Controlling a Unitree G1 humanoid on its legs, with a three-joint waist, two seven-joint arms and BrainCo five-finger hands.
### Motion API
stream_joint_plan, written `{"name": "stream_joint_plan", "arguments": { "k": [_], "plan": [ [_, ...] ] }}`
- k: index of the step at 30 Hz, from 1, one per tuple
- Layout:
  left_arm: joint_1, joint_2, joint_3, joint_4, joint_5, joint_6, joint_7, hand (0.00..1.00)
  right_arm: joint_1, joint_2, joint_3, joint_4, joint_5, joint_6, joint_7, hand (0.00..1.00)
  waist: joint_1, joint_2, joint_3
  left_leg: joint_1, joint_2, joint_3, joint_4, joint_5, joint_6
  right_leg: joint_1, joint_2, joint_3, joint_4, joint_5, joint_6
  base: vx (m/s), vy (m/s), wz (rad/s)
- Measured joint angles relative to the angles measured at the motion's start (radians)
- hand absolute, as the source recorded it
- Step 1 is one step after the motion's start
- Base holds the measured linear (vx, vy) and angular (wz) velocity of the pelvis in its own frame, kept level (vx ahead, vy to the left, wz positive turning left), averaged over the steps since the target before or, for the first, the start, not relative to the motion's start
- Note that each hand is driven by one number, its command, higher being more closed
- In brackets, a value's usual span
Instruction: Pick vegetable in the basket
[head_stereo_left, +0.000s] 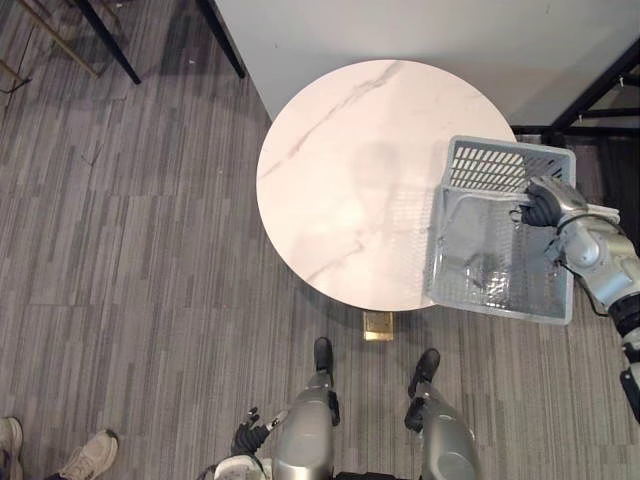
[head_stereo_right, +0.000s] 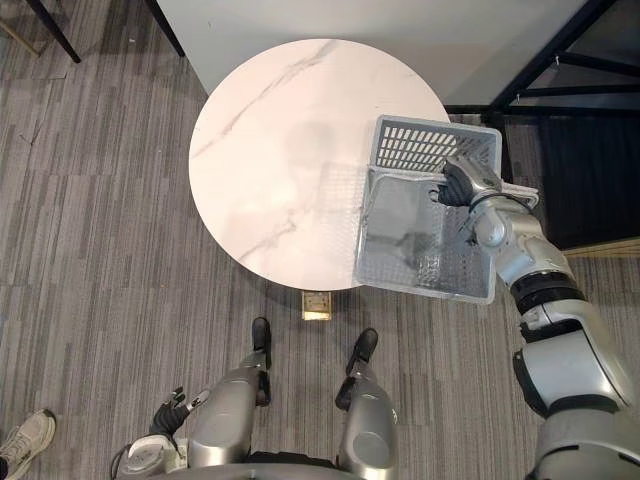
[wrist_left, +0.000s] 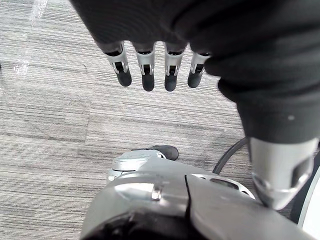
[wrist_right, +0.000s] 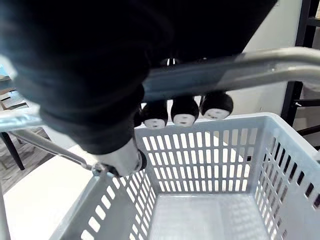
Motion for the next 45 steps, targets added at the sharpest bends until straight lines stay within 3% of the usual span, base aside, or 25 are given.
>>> {"name": "stream_joint_plan", "arguments": {
  "k": [11, 17, 25, 28, 33, 36, 45],
  "plan": [
    [0.0, 0.0, -0.001, 0.0, 0.003, 0.0, 0.0, 0.0, 0.001, 0.0, -0.001, 0.07, -0.023, -0.01, 0.016, 1.0, 0.005, -0.004, 0.0, 0.022, 0.0, -0.003, -0.003, 0.006, -0.004, 0.021, 0.003, 0.002, 0.0, -0.001, -0.003, 0.0, 0.0, 0.0],
    [0.0, 0.004, 0.0, 0.01, 0.007, 0.001, 0.001, 0.0, 0.073, 0.0, -0.001, -0.003, -0.055, -0.083, 0.007, 1.0, -0.002, -0.018, -0.009, 0.069, 0.001, 0.008, -0.041, 0.019, -0.008, 0.047, 0.01, 0.01, -0.009, -0.001, -0.003, 0.02, 0.003, -0.06],
    [0.035, 0.014, 0.003, 0.035, 0.033, 0.0, 0.004, 0.0, 0.177, 0.0, 0.012, -0.263, -0.055, -0.139, -0.009, 1.0, -0.009, -0.066, -0.136, 0.129, 0.006, 0.029, -0.075, 0.021, -0.014, 0.092, 0.025, 0.027, -0.044, 0.001, -0.002, 0.05, -0.008, -0.08],
    [0.058, 0.022, 0.003, 0.04, 0.052, 0.001, 0.005, 0.0, 0.213, 0.0, 0.012, -0.339, -0.052, -0.166, 0.003, 1.0, -0.028, -0.088, -0.184, 0.155, 0.006, 0.033, -0.086, 0.017, -0.018, 0.116, 0.027, 0.031, -0.058, 0.002, 0.001, 0.01, -0.002, -0.08],
    [0.083, 0.011, 0.034, 0.058, 0.066, 0.017, 0.005, 0.0, 0.277, -0.032, 0.012, -0.426, -0.015, -0.215, 0.135, 1.0, -0.036, -0.094, -0.246, 0.176, 0.005, 0.049, -0.096, 0.014, -0.022, 0.127, 0.03, 0.05, -0.075, 0.005, 0.007, -0.01, -0.002, -0.09],
    [0.092, 0.004, 0.047, 0.071, 0.091, 0.024, 0.007, 0.0, 0.337, -0.053, 0.012, -0.483, 0.051, -0.222, 0.221, 1.0, -0.038, -0.091, -0.269, 0.187, 0.006, 0.055, -0.098, 0.01, -0.028, 0.139, 0.032, 0.054, -0.087, 0.007, 0.011, 0.0, -0.005, -0.06],
    [0.116, -0.008, 0.088, 0.092, 0.128, 0.047, 0.027, 0.0, 0.462, -0.031, 0.015, -0.565, 0.084, -0.221, 0.296, 1.0, -0.055, -0.084, -0.308, 0.226, 0.009, 0.092, -0.098, -0.003, -0.029, 0.161, 0.038, 0.087, -0.098, 0.009, 0.012, 0.01, -0.003, -0.09]
  ]
}}
